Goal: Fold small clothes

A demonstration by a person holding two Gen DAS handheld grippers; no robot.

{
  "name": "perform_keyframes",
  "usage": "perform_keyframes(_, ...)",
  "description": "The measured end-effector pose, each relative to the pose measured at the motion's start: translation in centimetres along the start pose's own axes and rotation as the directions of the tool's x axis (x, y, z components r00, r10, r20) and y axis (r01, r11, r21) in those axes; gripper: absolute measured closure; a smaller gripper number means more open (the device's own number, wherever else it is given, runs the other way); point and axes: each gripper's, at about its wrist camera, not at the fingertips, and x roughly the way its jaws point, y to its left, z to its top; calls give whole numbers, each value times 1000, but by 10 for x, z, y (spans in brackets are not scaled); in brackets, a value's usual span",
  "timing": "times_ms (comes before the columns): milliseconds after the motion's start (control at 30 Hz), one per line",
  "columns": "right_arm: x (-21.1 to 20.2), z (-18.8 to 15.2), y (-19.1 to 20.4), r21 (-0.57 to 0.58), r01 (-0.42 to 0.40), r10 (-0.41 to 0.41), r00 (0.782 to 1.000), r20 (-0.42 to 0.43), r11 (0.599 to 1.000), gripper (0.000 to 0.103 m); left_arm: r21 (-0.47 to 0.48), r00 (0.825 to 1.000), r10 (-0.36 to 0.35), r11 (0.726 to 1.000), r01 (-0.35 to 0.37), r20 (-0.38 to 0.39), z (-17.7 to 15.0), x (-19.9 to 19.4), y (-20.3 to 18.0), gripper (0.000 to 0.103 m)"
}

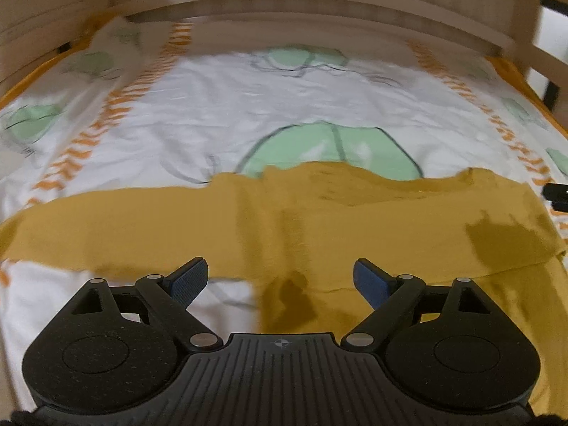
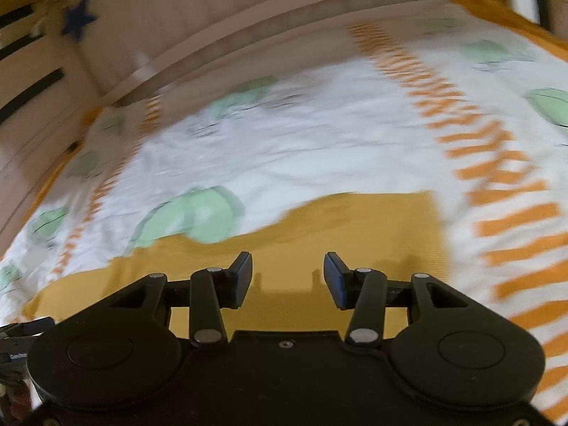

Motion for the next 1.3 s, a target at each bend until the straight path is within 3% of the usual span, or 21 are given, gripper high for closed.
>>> perform_keyframes(133,-8,3,-44,66,64,-65,998,15,996,48,50,1000,-20,999,20,10,1,18,-20,14)
perform_keyframes(300,0,2,-75,92,103,-103,995,-5,990,48,55,999,26,998,-23,-38,-4,47,-19,15)
perform_keyframes(400,10,2,-86,115,102,-101,995,-14,988,48,24,992,49,999,-46,-119,-12,68,-4,15)
perform_keyframes(500,21,1,-96,135,85,-84,996,-18,987,48,-15,995,2,1000,-3,-102,-17,68,8,12)
perform_keyframes(633,35,1,-101,156,63,-60,998,-23,986,48,-3,995,16,1000,-16,-102,-19,64,6,12)
perform_keyframes(700,42,1,-100,158,57,-51,998,-41,986,61,-2,995,22,1000,-23,-98,-18,64,3,12)
perform_keyframes(733,45,0,-97,150,56,-48,997,-54,987,93,0,995,25,1000,-25,-95,-18,65,1,12)
perform_keyframes(800,43,2,-86,93,76,-71,996,-57,993,92,3,995,26,1000,-26,-93,-17,66,1,12)
perform_keyframes(933,31,6,-75,6,203,-203,979,-19,979,93,17,995,33,999,-32,-93,-13,69,-1,12)
perform_keyframes(1000,40,1,-79,-1,213,-213,975,-65,977,92,16,995,42,999,-41,-90,-13,71,-2,12)
perform_keyframes(1100,42,-3,-80,-11,209,-209,976,-58,978,83,11,995,43,999,-42,-87,-14,69,-2,12)
perform_keyframes(1167,28,-2,-82,49,187,-186,982,-14,981,61,9,995,38,999,-37,-88,-15,67,0,12)
perform_keyframes(1233,14,-6,-81,59,166,-167,986,12,984,54,5,995,31,1000,-31,-90,-16,65,3,12)
perform_keyframes(1300,7,-12,-75,7,203,-203,979,4,979,53,-10,995,29,999,-30,-91,-17,63,4,12)
